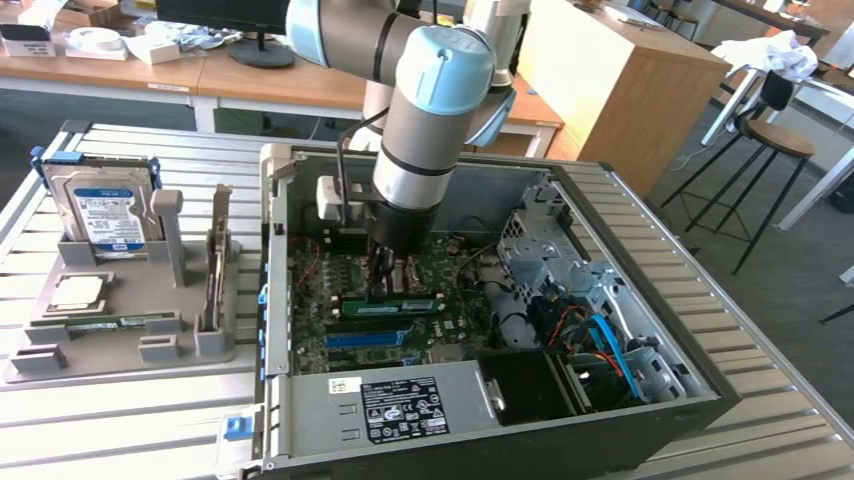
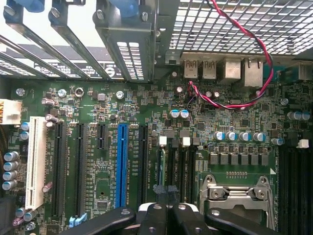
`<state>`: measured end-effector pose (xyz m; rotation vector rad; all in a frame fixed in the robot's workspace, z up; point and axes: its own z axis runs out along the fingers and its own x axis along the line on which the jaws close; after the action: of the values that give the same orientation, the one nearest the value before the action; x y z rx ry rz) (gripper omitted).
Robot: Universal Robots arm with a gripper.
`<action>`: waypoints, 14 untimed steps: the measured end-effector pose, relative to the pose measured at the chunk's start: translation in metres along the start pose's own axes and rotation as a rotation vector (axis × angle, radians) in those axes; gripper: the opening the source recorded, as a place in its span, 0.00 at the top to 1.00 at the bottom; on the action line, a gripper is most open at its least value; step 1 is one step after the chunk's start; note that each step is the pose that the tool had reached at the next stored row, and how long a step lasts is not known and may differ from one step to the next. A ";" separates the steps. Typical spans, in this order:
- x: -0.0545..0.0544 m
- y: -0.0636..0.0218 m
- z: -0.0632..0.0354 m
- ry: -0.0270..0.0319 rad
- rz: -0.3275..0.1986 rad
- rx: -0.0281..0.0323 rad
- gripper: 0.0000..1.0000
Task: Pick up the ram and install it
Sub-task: 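Press down the ram until it locks into place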
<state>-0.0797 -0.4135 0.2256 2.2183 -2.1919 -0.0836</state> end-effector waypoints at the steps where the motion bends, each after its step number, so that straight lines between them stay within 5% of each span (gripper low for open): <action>1: 0.000 0.0000 0.0000 0.0000 0.000 0.0000 0.90; 14: 0.000 0.0000 0.0023 -0.0001 0.000 0.0004 0.90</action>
<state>-0.0798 -0.4135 0.2233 2.2186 -2.1921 -0.0833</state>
